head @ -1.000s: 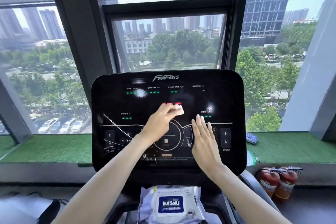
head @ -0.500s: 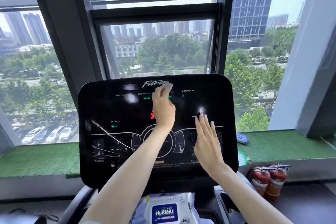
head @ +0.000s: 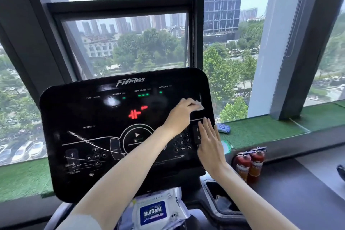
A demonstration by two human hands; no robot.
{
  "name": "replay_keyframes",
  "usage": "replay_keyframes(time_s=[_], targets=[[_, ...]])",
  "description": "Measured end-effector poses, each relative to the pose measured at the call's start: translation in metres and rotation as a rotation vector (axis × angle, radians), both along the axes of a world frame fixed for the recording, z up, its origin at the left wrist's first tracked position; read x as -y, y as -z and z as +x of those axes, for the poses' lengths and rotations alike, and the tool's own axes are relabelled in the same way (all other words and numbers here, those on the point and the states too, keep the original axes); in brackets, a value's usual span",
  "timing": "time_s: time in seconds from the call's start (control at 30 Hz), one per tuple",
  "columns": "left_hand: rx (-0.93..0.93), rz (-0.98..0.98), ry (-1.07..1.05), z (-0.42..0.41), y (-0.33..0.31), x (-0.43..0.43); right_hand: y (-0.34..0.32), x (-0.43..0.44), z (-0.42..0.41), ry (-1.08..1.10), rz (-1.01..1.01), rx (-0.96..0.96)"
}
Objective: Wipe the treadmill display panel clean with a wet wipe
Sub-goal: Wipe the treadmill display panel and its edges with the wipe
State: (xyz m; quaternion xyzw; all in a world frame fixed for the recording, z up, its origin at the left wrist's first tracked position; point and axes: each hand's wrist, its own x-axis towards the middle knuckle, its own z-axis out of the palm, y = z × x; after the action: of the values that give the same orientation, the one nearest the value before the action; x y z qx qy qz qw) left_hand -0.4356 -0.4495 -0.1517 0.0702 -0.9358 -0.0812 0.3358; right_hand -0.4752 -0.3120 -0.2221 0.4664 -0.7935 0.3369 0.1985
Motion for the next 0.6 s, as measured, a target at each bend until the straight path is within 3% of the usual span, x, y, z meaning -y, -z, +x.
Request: replay_keyframes(time_s=[0.1, 0.2, 0.23, 0.37, 0.5, 0.6], targets=[[0.174, -0.018, 0.005, 0.012, 0.015, -0.013, 0.009, -0.009, 0.004, 0.036, -0.03, 0.026], [0.607, 0.089, 0.084, 0.025, 0.01, -0.027, 0.01, -0.018, 0.004, 0.079, -0.121, 0.151], [0.672, 0.143, 0.113, 0.031, 0.008, -0.03, 0.009, -0.02, 0.003, 0.1, -0.172, 0.204], [0.364, 0.503, 0.096, 0.066, -0.007, -0.026, -0.004, -0.014, 0.009, 0.004, -0.252, 0.396], [0.041, 0.932, 0.035, 0.107, -0.013, -0.01, -0.024, 0.012, 0.048, -0.366, -0.311, 0.932], [-0.128, 1.299, 0.074, 0.139, -0.004, -0.001, -0.034, 0.033, 0.08, -0.523, -0.372, 1.31]])
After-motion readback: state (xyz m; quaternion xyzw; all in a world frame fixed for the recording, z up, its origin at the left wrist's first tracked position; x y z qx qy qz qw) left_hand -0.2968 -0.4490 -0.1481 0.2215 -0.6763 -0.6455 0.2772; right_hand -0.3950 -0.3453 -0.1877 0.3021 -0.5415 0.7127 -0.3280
